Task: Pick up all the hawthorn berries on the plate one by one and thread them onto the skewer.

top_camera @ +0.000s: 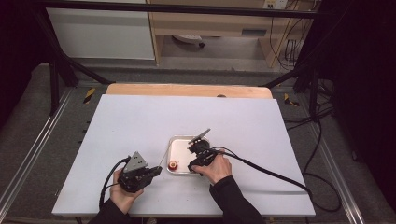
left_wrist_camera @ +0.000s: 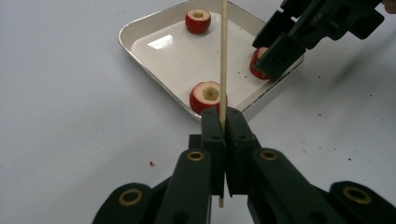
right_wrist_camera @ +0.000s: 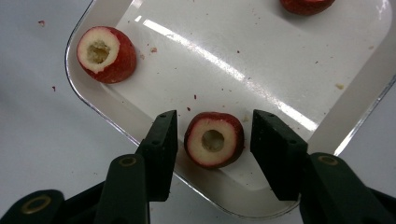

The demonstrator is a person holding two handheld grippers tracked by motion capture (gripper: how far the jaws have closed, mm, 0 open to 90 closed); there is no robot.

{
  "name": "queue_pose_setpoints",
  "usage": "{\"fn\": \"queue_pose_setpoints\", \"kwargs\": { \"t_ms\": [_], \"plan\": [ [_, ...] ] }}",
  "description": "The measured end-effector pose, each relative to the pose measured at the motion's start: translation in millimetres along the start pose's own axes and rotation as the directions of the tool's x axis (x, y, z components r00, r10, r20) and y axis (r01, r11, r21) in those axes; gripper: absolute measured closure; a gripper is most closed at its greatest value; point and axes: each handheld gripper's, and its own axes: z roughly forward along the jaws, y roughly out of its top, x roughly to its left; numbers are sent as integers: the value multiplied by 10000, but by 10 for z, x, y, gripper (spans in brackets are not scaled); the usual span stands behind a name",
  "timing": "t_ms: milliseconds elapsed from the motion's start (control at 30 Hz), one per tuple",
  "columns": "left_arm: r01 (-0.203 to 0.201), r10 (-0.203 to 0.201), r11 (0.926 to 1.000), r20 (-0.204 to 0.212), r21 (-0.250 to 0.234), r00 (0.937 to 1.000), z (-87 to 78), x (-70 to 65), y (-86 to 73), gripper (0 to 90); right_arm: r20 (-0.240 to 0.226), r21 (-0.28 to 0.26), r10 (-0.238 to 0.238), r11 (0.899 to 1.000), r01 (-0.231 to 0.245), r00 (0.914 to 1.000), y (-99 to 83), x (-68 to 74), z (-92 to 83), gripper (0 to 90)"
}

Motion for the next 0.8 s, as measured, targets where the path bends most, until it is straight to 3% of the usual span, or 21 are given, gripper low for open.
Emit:
{"fn": "queue_pose_setpoints", "kwargs": {
  "t_ms": [233,500,667,800],
  "plan": [
    [-14,14,10000,30,43,10000,9,-5,0,881,-134,134,429,9990,-427,9990,30,-18,22,592],
    [-43,43,10000,35,26,10000,5,-13,1,880,-342,253,636,9977,-628,9974,40,-27,13,602],
    [-18,19,10000,83,-93,10000,-5,-22,5,880,-621,-589,804,9947,-840,9948,52,-59,-147,602],
    [68,-66,9998,112,-211,9999,-6,-41,9,881,-1179,-1713,987,9781,-1182,9881,54,-90,-354,602]
  ]
}}
